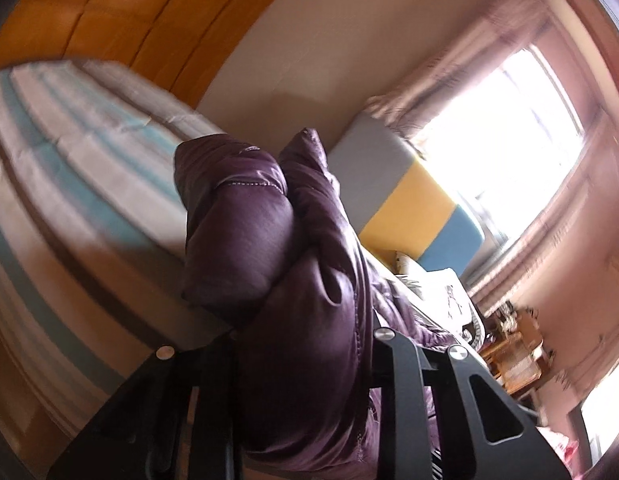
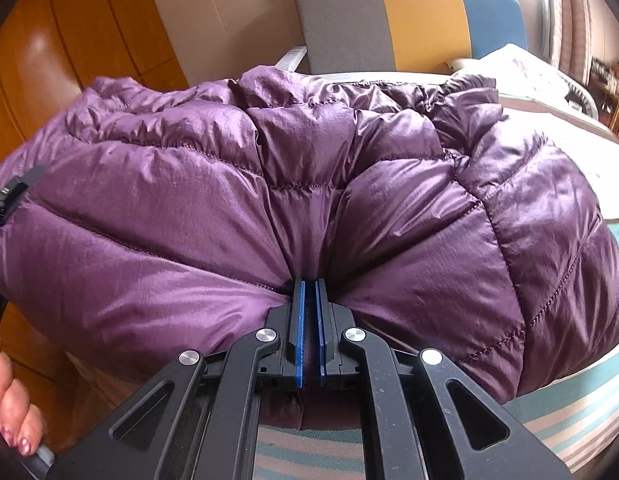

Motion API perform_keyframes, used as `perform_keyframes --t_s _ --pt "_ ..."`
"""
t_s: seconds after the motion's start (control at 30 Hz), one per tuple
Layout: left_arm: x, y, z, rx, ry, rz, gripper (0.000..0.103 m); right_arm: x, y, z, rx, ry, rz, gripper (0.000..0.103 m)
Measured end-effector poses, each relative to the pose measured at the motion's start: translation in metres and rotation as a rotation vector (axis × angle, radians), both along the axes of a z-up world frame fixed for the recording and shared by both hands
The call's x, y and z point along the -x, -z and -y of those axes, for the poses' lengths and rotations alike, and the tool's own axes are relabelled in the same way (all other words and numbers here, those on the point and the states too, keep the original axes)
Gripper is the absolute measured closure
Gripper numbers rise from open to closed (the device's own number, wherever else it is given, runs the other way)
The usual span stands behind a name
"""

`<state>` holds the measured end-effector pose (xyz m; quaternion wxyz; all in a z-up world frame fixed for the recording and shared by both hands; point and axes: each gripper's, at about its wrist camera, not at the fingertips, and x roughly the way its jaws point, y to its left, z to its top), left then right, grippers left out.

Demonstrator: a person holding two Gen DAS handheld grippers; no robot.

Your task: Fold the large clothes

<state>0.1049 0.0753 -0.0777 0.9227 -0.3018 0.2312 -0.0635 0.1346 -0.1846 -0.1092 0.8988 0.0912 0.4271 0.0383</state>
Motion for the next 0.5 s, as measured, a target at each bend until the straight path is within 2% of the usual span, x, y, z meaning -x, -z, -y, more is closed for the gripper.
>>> perform_keyframes --t_s 0.07,0.13,0.17,0.2,0.3,0.43,0.5 --pt "0.005 -0.011 0.007 -0.049 0.016 0.039 0.079 0.000 -0.002 0.003 -0.010 -0.012 0.001 0.098" --pt "0.007 -0.018 0.009 -0.074 0.022 0.062 0.079 0.004 -0.009 0.012 -0.063 -0.018 0.024 0.099" --pt "0.007 -0.020 0.009 -0.085 0.022 0.069 0.079 0.011 -0.017 0.023 -0.118 -0.008 0.077 0.099" --pt "0.007 -0.023 0.009 -0.098 0.024 0.071 0.079 0.016 -0.025 0.032 -0.130 0.017 0.122 0.098" --pt "0.005 -0.022 0.006 -0.104 0.017 0.062 0.079 0.022 -0.038 0.055 -0.056 0.100 0.175 0.099" --pt "0.006 -0.025 0.007 -0.111 0.018 0.057 0.079 0.015 -0.031 0.078 -0.080 0.134 0.140 0.099" --pt "0.007 -0.030 0.013 -0.133 0.030 0.070 0.079 0.008 -0.020 0.078 -0.060 0.128 0.094 0.099"
